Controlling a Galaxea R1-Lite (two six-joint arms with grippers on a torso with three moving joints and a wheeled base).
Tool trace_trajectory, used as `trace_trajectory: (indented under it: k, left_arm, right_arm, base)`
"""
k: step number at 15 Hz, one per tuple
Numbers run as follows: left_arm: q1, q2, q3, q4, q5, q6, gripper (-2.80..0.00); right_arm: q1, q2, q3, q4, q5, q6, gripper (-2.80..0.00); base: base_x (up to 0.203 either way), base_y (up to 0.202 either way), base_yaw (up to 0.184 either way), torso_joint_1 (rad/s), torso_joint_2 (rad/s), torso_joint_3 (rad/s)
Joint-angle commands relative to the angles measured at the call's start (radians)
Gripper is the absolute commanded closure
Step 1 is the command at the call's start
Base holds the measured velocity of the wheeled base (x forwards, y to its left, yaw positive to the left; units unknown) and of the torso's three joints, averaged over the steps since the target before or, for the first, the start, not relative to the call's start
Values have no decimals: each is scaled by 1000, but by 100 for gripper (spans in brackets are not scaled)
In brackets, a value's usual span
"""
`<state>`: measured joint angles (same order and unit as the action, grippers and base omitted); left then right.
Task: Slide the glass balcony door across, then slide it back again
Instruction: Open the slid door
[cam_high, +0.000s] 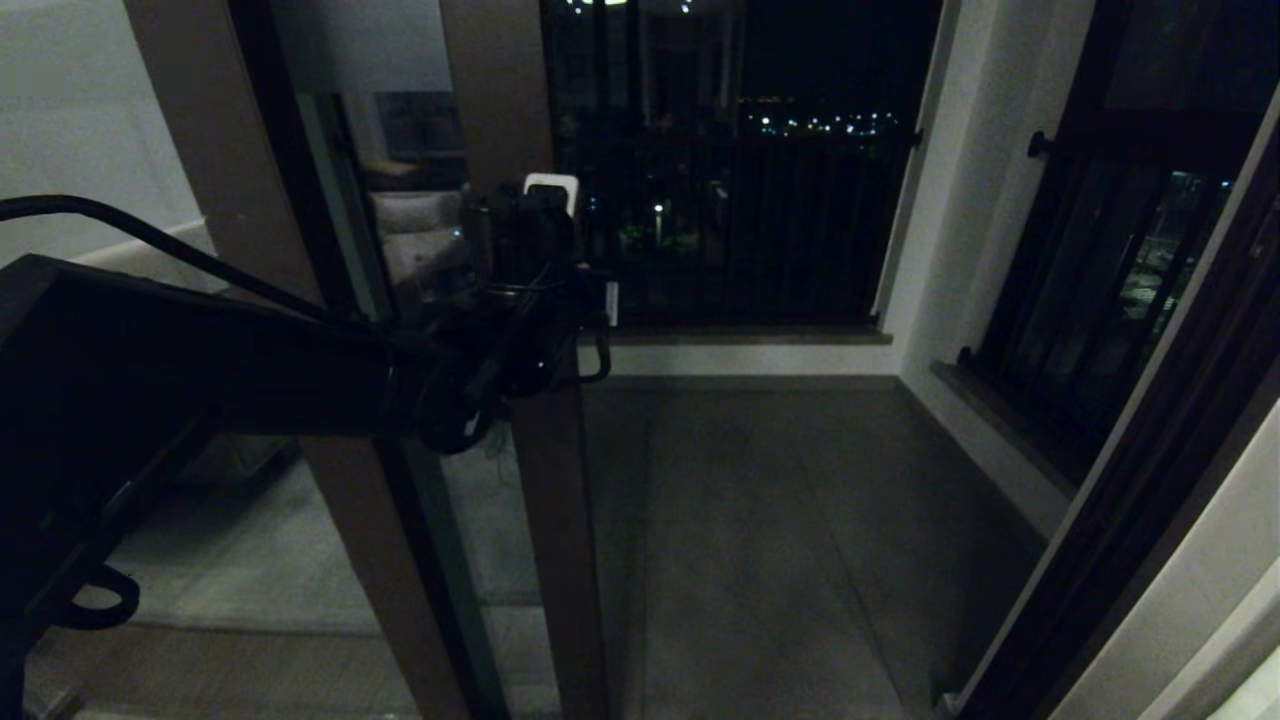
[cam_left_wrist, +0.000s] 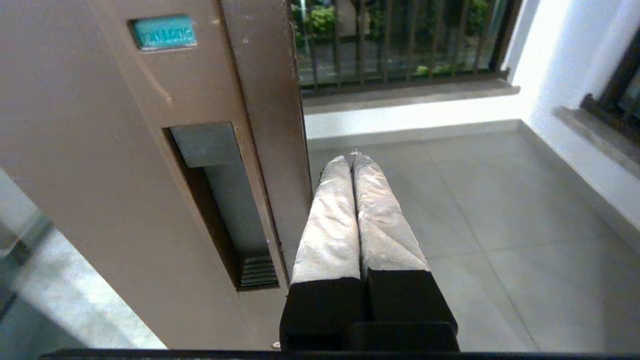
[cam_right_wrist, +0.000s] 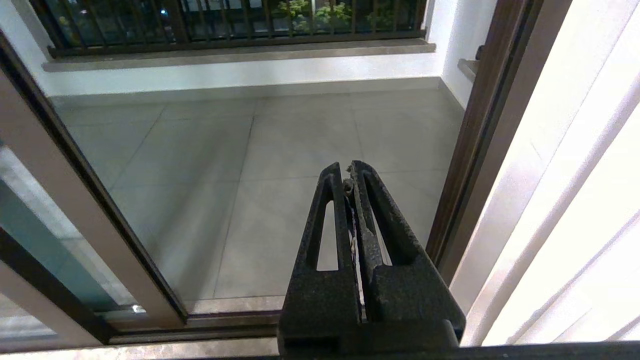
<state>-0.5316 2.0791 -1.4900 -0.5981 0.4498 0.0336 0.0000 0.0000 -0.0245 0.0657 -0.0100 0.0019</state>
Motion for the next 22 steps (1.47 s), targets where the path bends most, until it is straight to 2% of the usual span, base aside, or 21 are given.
trace_trajectory:
  k: [1, 14, 22]
  left_arm:
    - [10, -16, 24, -8, 0, 2, 0]
    - [71, -67, 108, -11, -6, 0, 0]
    - [87, -67, 111, -31, -5, 0, 0]
  right_arm:
    - [0, 2, 0, 0, 0, 0, 0]
    - [0, 2, 0, 0, 1, 1, 0]
    - [0, 2, 0, 0, 0, 1, 0]
  base:
    - [0, 0, 0, 0, 0, 0]
    - [0, 0, 0, 0, 0, 0]
    - [0, 0, 0, 0, 0, 0]
